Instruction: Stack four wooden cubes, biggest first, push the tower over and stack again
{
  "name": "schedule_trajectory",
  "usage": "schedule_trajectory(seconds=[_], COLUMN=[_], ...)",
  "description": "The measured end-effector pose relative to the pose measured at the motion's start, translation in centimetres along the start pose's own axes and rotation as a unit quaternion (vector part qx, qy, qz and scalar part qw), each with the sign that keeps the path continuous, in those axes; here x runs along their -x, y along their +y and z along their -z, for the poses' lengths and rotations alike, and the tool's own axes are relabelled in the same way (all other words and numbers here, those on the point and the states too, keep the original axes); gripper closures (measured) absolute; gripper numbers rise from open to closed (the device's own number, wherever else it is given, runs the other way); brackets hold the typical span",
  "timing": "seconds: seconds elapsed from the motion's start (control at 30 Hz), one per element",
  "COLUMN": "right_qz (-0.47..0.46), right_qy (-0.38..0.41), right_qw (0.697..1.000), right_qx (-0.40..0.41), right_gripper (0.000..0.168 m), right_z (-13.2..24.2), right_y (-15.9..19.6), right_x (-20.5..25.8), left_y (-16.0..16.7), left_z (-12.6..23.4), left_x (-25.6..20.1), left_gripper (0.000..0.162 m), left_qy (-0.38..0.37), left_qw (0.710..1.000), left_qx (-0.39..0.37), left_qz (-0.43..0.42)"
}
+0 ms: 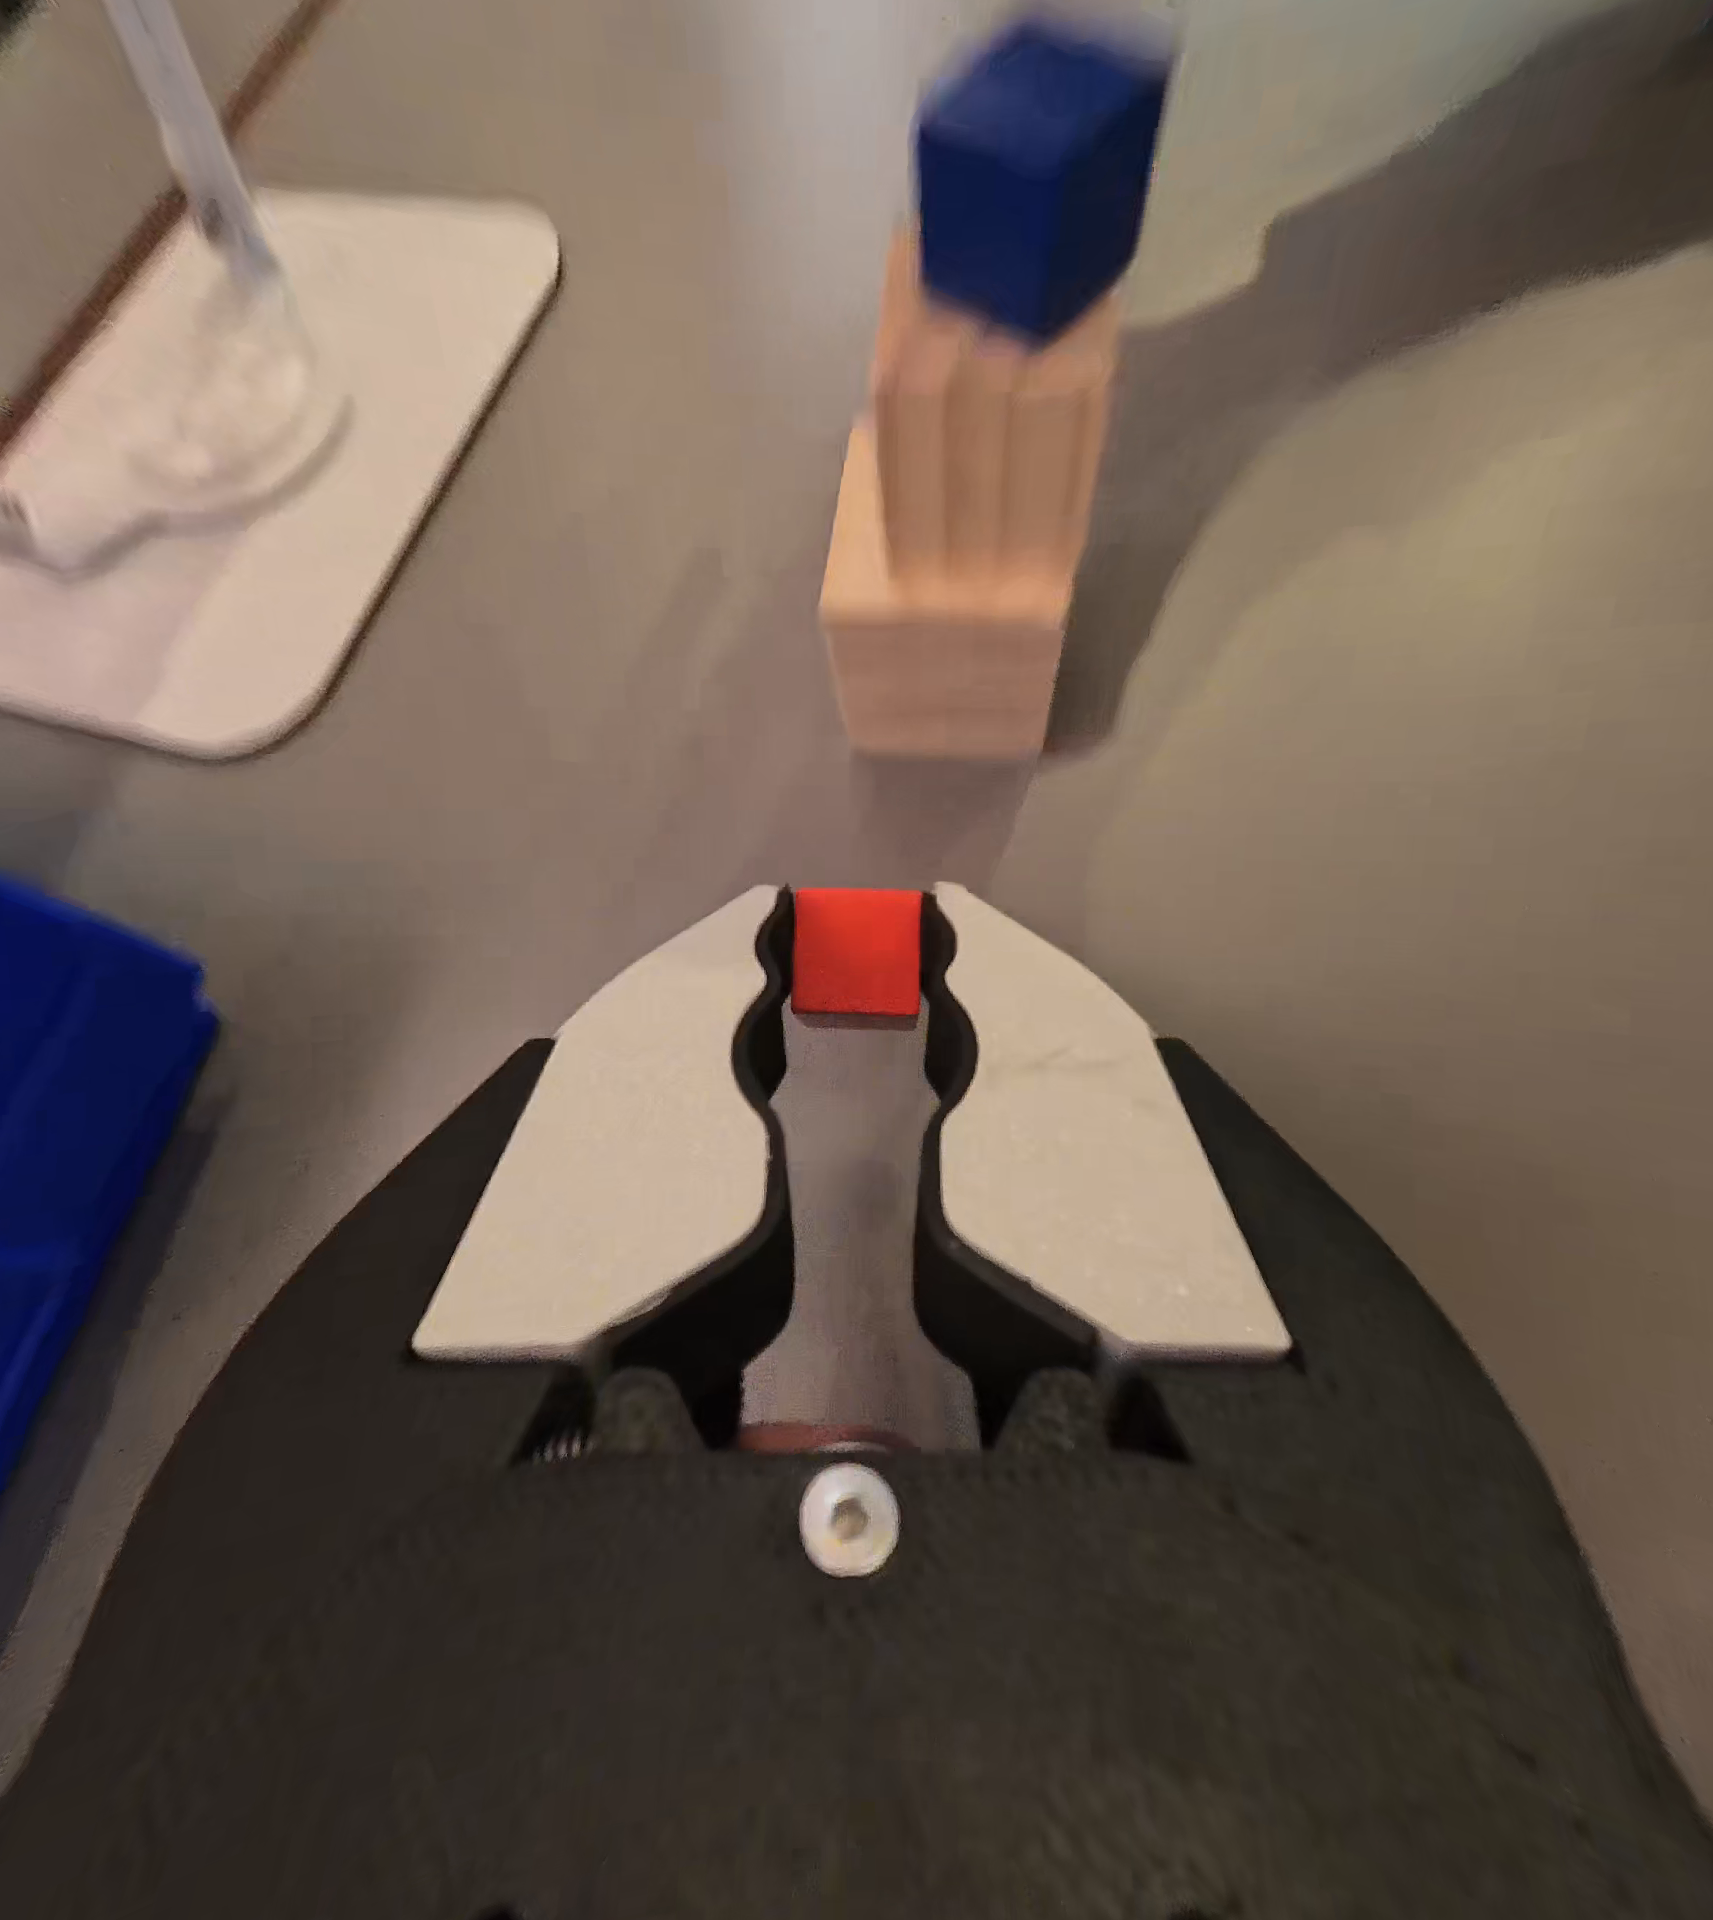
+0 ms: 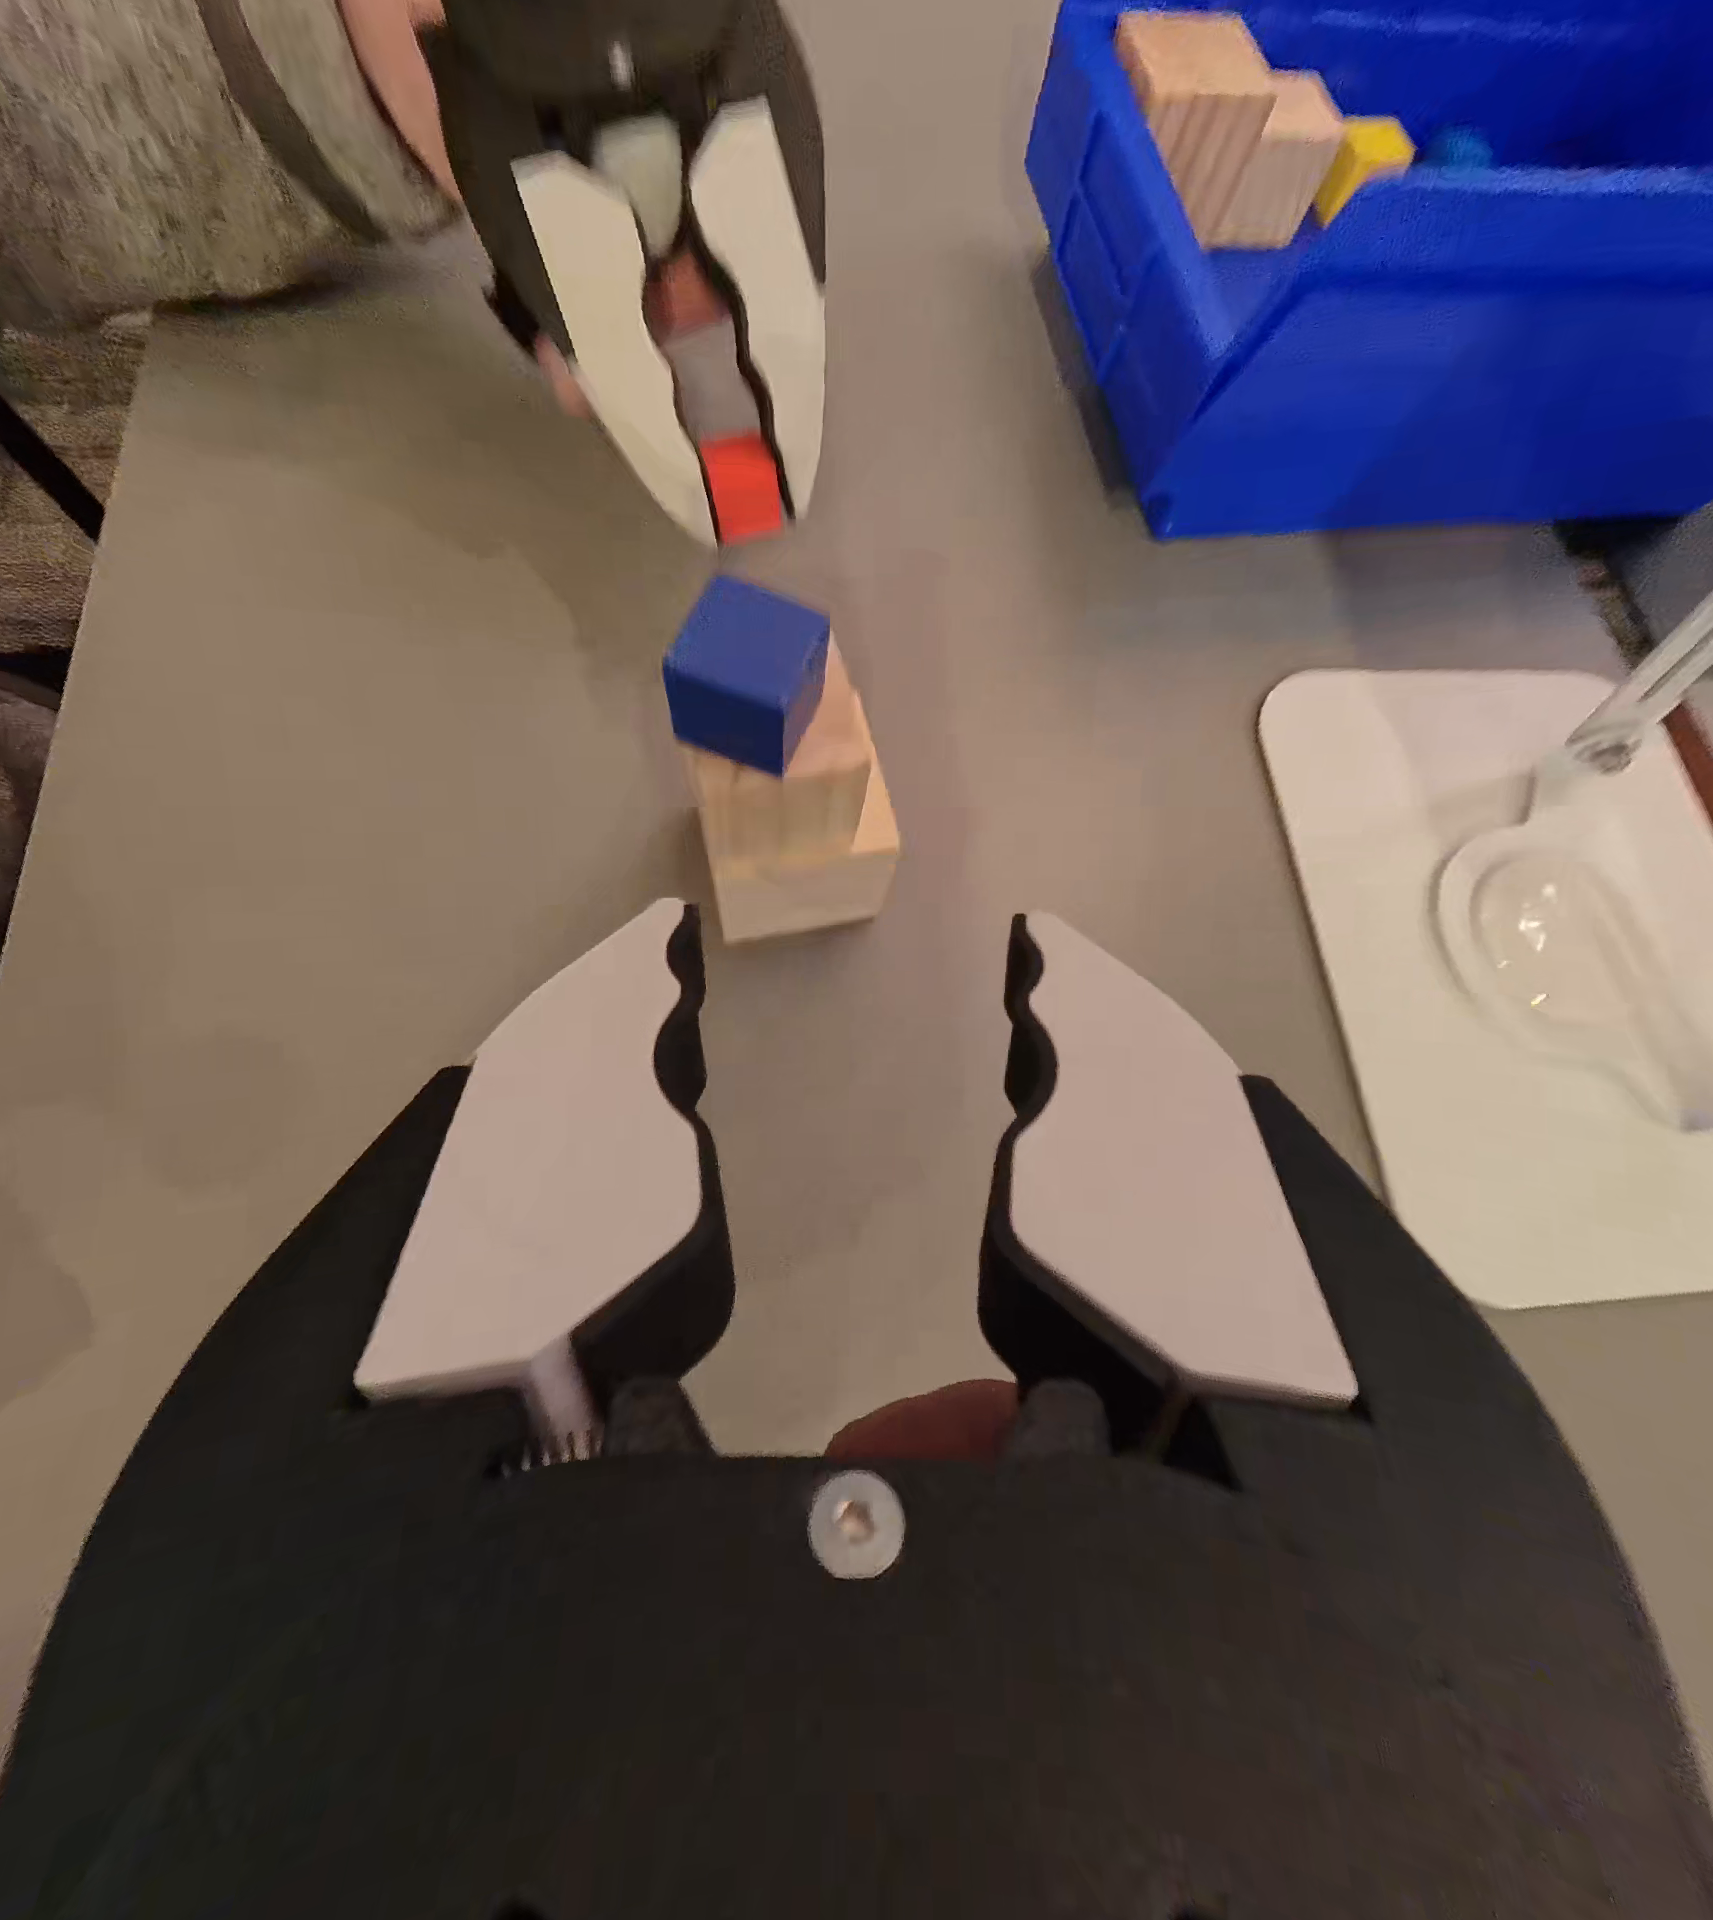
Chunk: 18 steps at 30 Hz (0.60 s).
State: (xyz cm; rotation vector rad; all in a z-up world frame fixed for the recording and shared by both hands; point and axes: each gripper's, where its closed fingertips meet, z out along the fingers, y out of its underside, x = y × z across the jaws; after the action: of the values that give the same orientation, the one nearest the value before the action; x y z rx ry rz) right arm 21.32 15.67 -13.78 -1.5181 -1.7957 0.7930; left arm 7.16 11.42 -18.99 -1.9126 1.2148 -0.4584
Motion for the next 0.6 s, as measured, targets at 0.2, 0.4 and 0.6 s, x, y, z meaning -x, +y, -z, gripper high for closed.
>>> schedule_trajectory(seconds=[0.2, 0.4, 0.6], right_qz=[-0.015, -0.013, -0.009], right_qy=[-0.010, -0.022, -0.028], right_qw=[1.000, 1.000, 1.000], right_qx=[0.000, -0.003, -0.008], right_gripper=[0.112, 0.113, 0.113], right_z=[-1.0, -1.4, -1.6], right_y=[2.3, 2.4, 2.1], right_x=[0.0, 0.5, 1.2], left_y=[-9.9, -11.4, -11.3], left_z=[-0.2, -3.2, -3.1], left_x=[-1.7, -2.1, -1.8], left_gripper=[0.140, 0.140, 0.098], left_qy=[0.034, 0.066, 0.057], left_qw=[0.997, 0.995, 0.997], left_qx=[-0.035, 0.029, 0.022], left_qz=[-0.060, -0.071, -0.043])
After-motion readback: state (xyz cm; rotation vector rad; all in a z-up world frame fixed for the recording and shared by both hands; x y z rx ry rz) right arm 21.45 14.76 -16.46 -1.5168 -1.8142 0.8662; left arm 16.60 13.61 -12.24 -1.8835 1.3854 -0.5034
